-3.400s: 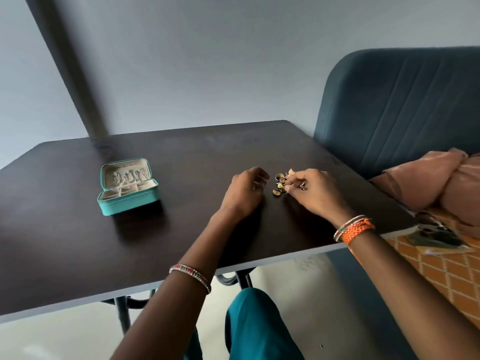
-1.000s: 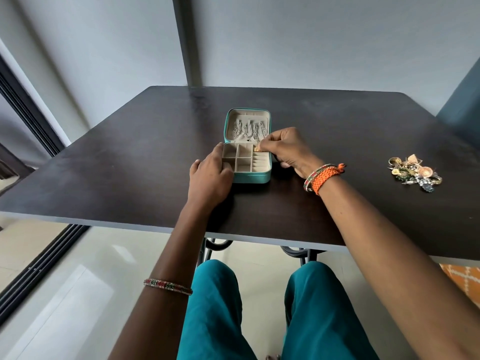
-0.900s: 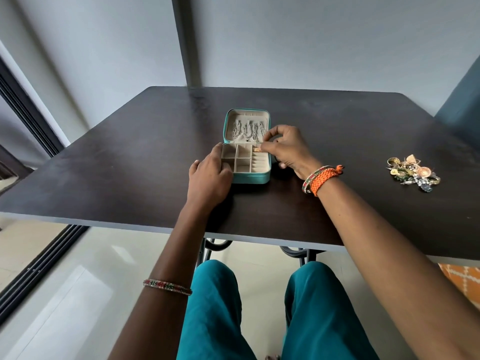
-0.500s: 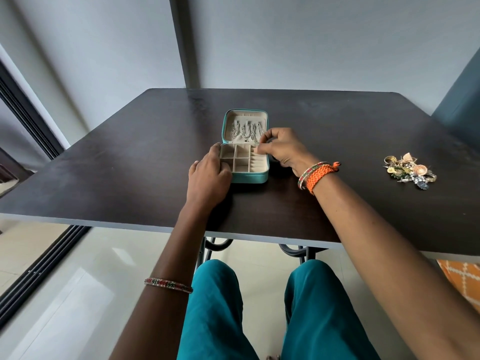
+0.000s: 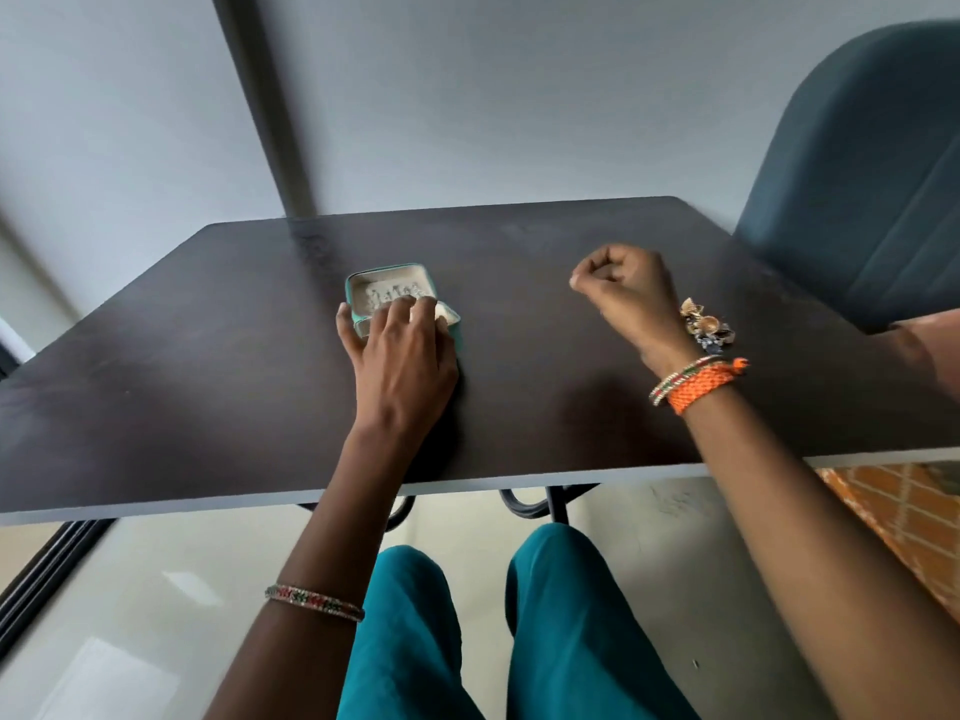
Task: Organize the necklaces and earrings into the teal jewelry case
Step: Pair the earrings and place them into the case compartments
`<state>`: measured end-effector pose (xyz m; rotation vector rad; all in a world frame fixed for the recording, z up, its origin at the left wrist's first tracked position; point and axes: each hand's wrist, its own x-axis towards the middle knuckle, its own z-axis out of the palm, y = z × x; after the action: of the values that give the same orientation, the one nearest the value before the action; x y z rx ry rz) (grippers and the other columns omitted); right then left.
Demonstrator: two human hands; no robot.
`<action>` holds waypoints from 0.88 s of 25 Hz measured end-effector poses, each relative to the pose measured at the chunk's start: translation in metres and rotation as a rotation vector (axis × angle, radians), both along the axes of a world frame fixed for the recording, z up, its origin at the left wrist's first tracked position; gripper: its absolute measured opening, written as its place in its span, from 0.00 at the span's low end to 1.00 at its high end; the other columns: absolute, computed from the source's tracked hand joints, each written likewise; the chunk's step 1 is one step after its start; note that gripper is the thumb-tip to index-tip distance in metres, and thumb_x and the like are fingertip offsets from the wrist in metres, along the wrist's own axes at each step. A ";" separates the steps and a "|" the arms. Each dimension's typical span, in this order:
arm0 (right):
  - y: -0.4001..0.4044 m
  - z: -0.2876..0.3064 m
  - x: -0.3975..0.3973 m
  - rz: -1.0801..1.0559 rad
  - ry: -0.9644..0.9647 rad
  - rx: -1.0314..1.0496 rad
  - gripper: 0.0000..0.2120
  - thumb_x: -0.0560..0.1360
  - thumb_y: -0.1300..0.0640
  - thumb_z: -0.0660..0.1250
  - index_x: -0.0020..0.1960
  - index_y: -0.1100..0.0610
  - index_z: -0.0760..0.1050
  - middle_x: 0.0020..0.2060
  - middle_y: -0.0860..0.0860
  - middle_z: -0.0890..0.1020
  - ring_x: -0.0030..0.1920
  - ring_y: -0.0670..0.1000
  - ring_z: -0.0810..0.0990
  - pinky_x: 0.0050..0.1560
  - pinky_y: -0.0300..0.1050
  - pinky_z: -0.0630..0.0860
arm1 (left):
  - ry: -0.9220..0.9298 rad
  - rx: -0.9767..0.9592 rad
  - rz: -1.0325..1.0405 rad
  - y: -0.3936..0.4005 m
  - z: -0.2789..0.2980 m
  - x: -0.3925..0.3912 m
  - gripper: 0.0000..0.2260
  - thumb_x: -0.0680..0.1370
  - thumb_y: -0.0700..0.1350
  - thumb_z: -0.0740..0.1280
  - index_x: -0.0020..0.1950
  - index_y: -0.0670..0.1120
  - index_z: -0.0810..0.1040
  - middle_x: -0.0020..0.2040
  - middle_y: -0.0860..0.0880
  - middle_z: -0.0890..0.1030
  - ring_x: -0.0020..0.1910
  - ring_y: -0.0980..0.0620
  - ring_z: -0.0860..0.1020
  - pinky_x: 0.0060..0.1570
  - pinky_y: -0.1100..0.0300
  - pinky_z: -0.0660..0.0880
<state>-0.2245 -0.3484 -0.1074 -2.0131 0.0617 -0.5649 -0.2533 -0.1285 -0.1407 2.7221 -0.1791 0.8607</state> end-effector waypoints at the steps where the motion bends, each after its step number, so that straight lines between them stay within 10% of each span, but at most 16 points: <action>1: -0.022 -0.001 -0.004 -0.073 -0.029 -0.088 0.03 0.68 0.58 0.69 0.36 0.53 0.79 0.29 0.47 0.80 0.33 0.46 0.77 0.38 0.41 0.73 | -0.035 0.010 -0.013 -0.009 0.003 0.000 0.16 0.76 0.46 0.53 0.59 0.44 0.74 0.60 0.45 0.77 0.65 0.44 0.71 0.71 0.41 0.46; 5: -0.094 -0.009 -0.008 -0.181 0.049 -0.305 0.08 0.70 0.56 0.65 0.34 0.46 0.78 0.32 0.43 0.80 0.42 0.52 0.82 0.49 0.54 0.80 | -0.196 -0.071 -0.320 -0.056 0.006 0.005 0.16 0.70 0.39 0.59 0.56 0.42 0.78 0.58 0.44 0.79 0.69 0.42 0.69 0.68 0.46 0.63; 9: -0.112 -0.020 -0.003 -0.195 0.210 -0.433 0.10 0.73 0.53 0.62 0.43 0.45 0.82 0.41 0.47 0.83 0.59 0.61 0.75 0.64 0.58 0.66 | 0.096 -0.217 -0.545 -0.100 0.001 0.013 0.16 0.74 0.37 0.60 0.61 0.43 0.76 0.60 0.45 0.78 0.70 0.47 0.67 0.64 0.55 0.68; 22: -0.074 -0.020 0.015 -0.359 0.152 -0.529 0.08 0.71 0.56 0.64 0.38 0.53 0.82 0.37 0.49 0.83 0.54 0.57 0.75 0.54 0.52 0.58 | 0.226 -0.460 -0.546 -0.093 -0.008 0.024 0.13 0.76 0.39 0.59 0.55 0.49 0.80 0.51 0.52 0.82 0.45 0.49 0.80 0.50 0.54 0.78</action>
<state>-0.2094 -0.4224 -0.1270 -2.5825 0.4090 -0.7046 -0.2288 -0.2212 -0.1487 2.1521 -0.5654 0.3744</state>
